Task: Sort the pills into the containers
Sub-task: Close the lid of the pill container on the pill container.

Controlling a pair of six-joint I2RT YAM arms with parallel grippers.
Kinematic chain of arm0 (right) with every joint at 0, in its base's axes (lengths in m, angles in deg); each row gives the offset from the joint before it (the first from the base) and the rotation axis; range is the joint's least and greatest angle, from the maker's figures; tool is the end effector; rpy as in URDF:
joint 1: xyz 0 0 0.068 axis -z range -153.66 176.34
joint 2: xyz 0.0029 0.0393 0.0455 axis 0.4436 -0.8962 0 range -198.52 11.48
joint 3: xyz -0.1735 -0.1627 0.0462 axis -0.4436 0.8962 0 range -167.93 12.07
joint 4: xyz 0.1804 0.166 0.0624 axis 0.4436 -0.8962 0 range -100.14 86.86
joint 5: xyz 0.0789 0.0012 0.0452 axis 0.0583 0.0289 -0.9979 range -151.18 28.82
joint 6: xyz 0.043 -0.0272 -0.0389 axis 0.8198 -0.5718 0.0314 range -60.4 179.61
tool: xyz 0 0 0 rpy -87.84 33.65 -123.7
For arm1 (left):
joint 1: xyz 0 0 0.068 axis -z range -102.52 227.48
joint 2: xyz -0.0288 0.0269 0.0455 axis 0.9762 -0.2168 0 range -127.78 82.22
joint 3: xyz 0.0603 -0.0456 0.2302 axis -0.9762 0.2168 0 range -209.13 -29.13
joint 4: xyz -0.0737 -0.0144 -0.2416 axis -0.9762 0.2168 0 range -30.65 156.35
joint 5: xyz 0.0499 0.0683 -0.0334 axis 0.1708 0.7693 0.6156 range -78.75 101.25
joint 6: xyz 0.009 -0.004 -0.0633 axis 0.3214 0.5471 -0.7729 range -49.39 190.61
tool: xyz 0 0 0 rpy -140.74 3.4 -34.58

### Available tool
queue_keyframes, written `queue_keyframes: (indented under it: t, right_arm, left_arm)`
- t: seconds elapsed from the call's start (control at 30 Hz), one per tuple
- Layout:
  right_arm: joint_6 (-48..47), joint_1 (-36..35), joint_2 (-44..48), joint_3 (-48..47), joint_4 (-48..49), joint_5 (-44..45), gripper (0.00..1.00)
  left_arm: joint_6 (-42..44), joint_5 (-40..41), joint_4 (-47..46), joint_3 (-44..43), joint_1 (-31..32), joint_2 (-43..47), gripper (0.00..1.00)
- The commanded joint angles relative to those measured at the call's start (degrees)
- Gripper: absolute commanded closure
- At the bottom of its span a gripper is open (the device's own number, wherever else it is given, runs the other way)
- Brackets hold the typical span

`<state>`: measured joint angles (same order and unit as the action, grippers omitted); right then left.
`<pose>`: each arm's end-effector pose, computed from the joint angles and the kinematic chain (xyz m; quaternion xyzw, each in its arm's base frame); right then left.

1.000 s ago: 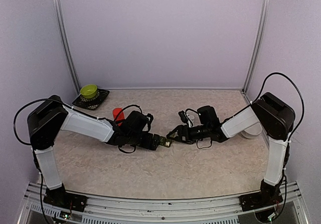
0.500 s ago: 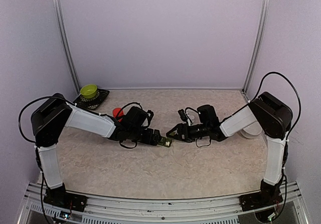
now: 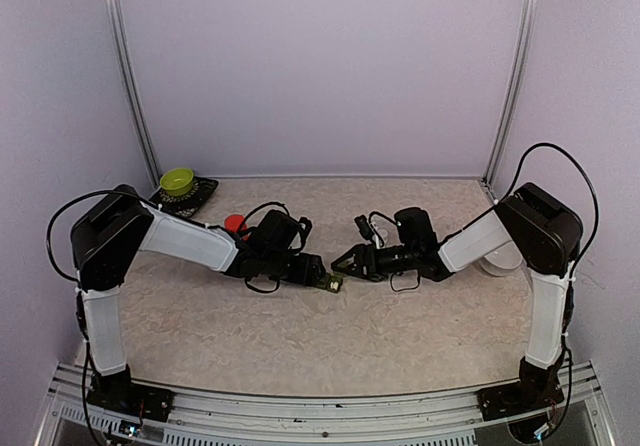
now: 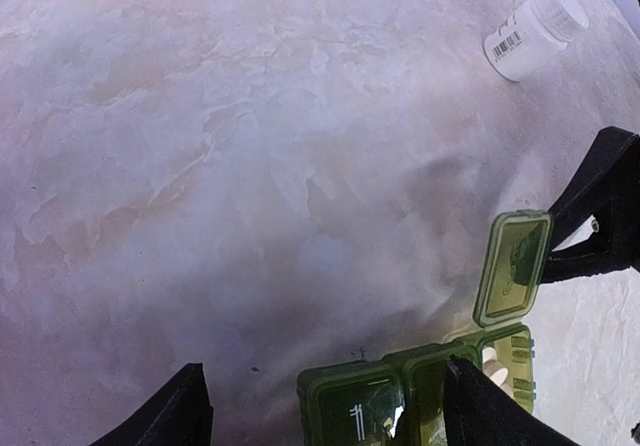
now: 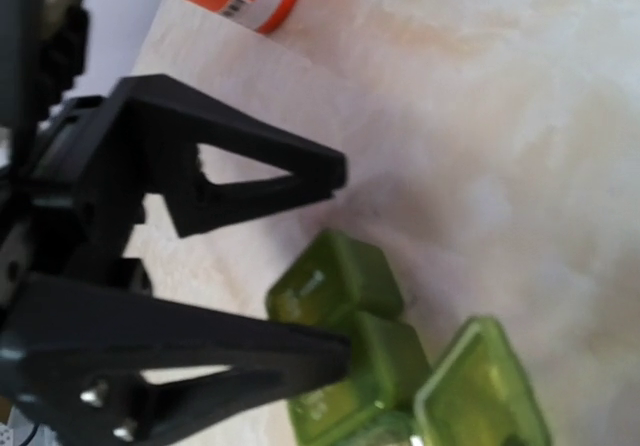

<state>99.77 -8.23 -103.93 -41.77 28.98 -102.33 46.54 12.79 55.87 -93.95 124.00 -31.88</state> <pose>0.2959 0.2433 0.0896 -0.1374 0.8162 0.5277 0.1909 0.2766 -0.2896 0.0972 0.1754 0.9097 -0.2072 0.3142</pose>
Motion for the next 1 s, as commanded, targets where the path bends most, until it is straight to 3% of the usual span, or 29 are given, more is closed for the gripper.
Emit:
queue_keyframes:
  t: [0.0,0.3,0.5,0.73,0.97]
  right_arm:
    - [0.1,0.7,-1.2,-0.6,4.4,-2.4,0.23]
    - [0.4,0.7,0.2,1.9,8.7,-4.8,0.27]
    - [1.5,0.6,0.9,3.2,10.5,-7.2,0.36]
    - [-0.6,-0.2,0.7,3.3,8.3,-9.0,0.41]
    - [-1.8,-1.3,-1.2,0.7,4.1,-9.8,0.52]
  left_arm:
    - [0.5,1.3,3.3,-0.1,-0.2,-2.3,0.24]
    - [0.2,1.9,2.9,2.0,0.1,-0.8,0.27]
    - [0.0,2.4,3.5,2.0,0.1,-0.2,0.27]
    - [-0.2,2.7,3.8,1.9,0.3,-0.3,0.28]
    - [-0.3,3.1,4.2,2.0,0.4,-0.2,0.28]
